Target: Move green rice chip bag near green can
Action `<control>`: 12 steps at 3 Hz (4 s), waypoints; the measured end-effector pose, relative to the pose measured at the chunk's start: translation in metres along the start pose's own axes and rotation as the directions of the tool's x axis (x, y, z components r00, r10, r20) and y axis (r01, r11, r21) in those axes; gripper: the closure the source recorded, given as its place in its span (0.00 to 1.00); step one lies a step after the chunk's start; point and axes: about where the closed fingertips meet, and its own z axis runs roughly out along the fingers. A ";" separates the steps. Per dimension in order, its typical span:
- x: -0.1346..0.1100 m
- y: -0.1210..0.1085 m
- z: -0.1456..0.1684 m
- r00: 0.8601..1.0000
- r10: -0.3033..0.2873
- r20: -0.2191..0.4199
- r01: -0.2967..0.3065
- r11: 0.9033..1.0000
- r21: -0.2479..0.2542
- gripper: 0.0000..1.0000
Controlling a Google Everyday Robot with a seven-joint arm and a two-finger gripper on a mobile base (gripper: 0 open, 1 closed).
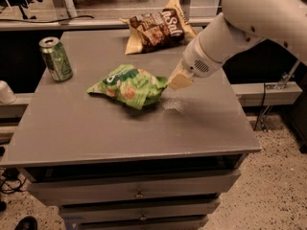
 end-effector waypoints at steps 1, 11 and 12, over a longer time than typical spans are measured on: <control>-0.011 -0.006 -0.003 1.000 0.007 0.021 -0.007 1.000 0.017 1.00; -0.009 0.017 0.038 0.992 -0.129 -0.003 0.129 0.990 -0.064 0.00; -0.028 0.015 0.056 0.991 -0.136 0.011 0.137 0.988 -0.075 0.00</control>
Offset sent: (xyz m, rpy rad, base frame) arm 0.0160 0.0193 0.0202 0.0474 -0.0262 -0.0363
